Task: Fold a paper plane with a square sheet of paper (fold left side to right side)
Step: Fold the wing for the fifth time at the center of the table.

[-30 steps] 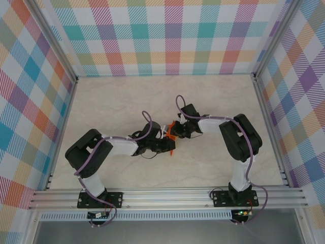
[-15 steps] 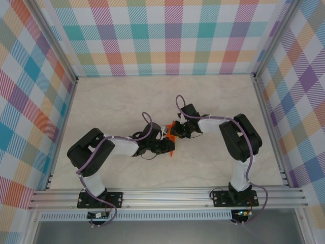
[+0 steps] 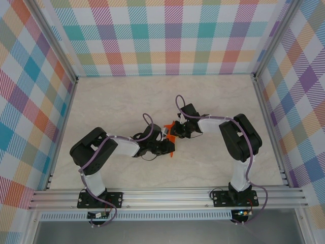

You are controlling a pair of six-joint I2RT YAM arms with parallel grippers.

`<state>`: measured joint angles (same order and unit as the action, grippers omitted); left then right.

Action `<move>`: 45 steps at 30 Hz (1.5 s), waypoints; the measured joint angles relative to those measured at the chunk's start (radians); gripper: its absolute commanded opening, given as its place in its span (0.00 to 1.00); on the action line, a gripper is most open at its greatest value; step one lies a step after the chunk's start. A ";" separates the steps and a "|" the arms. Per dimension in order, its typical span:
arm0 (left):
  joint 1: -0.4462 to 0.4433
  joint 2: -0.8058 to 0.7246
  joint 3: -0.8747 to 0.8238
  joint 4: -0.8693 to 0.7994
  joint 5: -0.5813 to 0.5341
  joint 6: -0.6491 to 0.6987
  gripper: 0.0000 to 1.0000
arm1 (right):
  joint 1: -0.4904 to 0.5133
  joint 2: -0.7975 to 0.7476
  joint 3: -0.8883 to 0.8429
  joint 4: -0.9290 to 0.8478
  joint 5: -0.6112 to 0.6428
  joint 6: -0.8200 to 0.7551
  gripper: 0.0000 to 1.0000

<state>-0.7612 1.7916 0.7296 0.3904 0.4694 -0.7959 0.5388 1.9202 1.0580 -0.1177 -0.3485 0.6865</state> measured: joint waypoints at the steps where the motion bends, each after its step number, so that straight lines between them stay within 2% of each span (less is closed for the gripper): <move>1: -0.001 0.000 0.000 0.002 0.000 0.000 0.14 | 0.000 0.001 0.002 -0.003 0.000 0.000 0.15; 28: -0.030 0.012 -0.012 0.031 -0.048 0.000 0.14 | 0.000 0.012 0.024 -0.034 -0.004 0.000 0.15; 45: -0.061 -0.035 -0.082 0.058 -0.085 0.011 0.09 | 0.000 0.018 0.040 -0.061 -0.004 0.000 0.15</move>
<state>-0.8219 1.7561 0.6479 0.4484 0.3840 -0.7845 0.5388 1.9385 1.0977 -0.1783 -0.3523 0.6865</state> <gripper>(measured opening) 0.092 0.145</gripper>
